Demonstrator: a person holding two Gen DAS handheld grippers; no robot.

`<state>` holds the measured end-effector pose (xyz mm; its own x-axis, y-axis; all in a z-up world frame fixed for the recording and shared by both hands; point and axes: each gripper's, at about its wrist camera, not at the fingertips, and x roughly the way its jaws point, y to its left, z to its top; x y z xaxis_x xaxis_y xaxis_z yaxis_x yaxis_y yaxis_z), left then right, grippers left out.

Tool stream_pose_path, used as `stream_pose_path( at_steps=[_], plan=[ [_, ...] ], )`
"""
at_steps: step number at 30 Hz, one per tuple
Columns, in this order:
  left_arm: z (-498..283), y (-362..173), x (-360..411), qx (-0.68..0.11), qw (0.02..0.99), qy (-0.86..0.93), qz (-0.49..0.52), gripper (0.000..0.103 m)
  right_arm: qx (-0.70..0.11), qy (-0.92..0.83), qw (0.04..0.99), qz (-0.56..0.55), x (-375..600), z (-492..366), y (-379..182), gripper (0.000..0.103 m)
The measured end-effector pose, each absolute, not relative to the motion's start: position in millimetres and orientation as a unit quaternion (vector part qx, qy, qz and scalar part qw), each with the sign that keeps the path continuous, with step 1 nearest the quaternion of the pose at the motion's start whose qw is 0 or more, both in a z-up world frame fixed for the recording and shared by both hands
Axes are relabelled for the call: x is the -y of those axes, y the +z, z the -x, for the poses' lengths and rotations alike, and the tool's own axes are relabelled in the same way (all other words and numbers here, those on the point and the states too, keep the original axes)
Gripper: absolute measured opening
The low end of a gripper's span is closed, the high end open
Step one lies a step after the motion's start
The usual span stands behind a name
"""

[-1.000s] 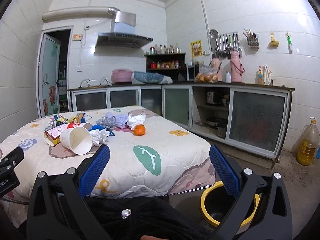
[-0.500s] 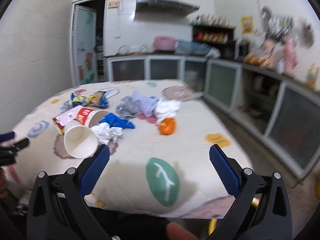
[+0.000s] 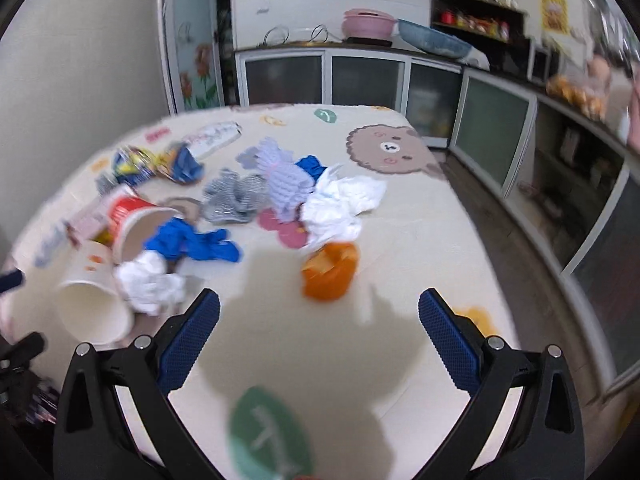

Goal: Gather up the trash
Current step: 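Grasp the orange peel with the right tool while the left tool grasps the white dotted cup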

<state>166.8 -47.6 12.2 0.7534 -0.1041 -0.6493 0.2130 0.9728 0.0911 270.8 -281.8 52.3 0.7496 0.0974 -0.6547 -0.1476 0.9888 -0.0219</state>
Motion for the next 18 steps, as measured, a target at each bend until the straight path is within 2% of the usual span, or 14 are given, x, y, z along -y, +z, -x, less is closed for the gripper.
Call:
stream_pose_path(
  at_steps=[18],
  plan=[
    [-227.5,-26.6,57.4,-0.407,0.911,-0.016,-0.056,0.096,-0.439,0.091,0.894,0.012,299.5,-341.7,12.3,0.095]
  ],
)
